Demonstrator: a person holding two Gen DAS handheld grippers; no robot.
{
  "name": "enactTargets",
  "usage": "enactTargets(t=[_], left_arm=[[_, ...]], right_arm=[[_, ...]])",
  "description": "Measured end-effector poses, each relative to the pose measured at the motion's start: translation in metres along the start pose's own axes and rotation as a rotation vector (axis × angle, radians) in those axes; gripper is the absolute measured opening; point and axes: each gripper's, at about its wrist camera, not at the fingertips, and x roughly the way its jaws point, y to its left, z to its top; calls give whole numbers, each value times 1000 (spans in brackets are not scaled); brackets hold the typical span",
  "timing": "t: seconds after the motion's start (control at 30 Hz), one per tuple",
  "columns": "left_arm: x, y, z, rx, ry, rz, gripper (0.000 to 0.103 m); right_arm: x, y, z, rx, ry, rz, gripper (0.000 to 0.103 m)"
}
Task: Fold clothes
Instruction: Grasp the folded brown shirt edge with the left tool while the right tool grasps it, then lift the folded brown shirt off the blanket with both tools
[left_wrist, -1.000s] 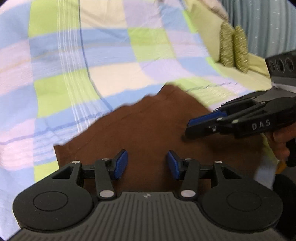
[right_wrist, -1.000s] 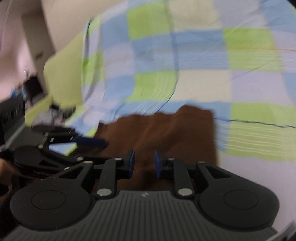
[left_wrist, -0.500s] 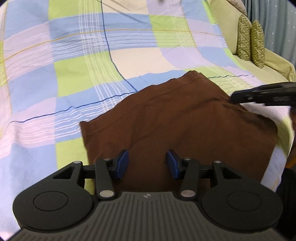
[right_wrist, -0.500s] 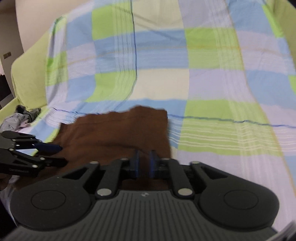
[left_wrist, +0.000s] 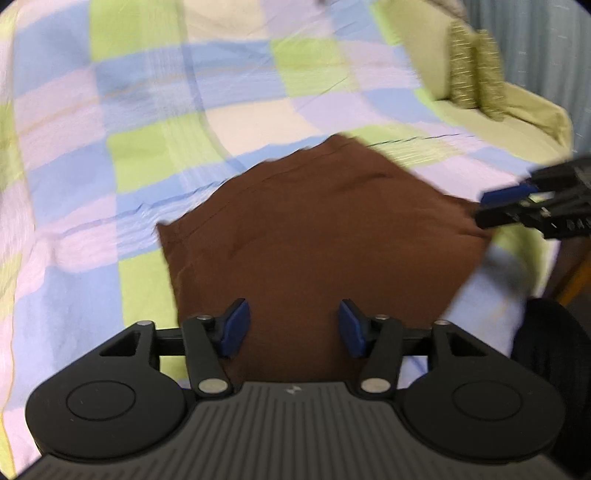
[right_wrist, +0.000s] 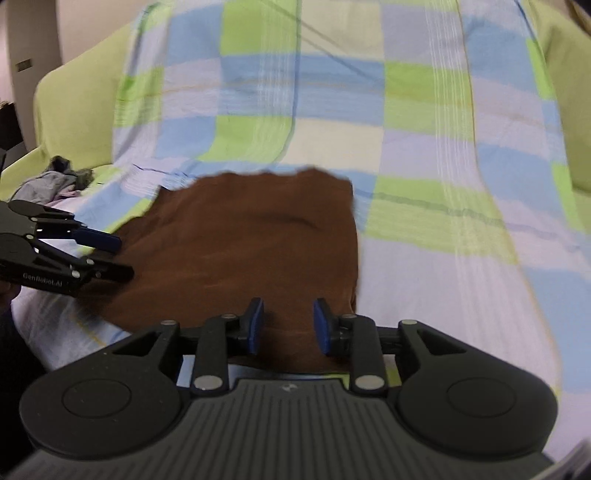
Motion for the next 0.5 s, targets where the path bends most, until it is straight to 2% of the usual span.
enactTargets(t=[0.03,0.17,0.33,0.5], left_arm=[[-6,-12,-4,67,-18,-23,59],[-9,-48,-12,244,-50,-49,59],[15,-72,-11,346,-3,31,58],[23,-65,-18,443,34,113,60]], right_arm=[[-7,5,-1,-44,-5,-6,41],[-16,32,-6,-261,14,-35,42],[-1,71,-12,-559,50,-65,42],[30,104,-36,-1005,119,-123,41]])
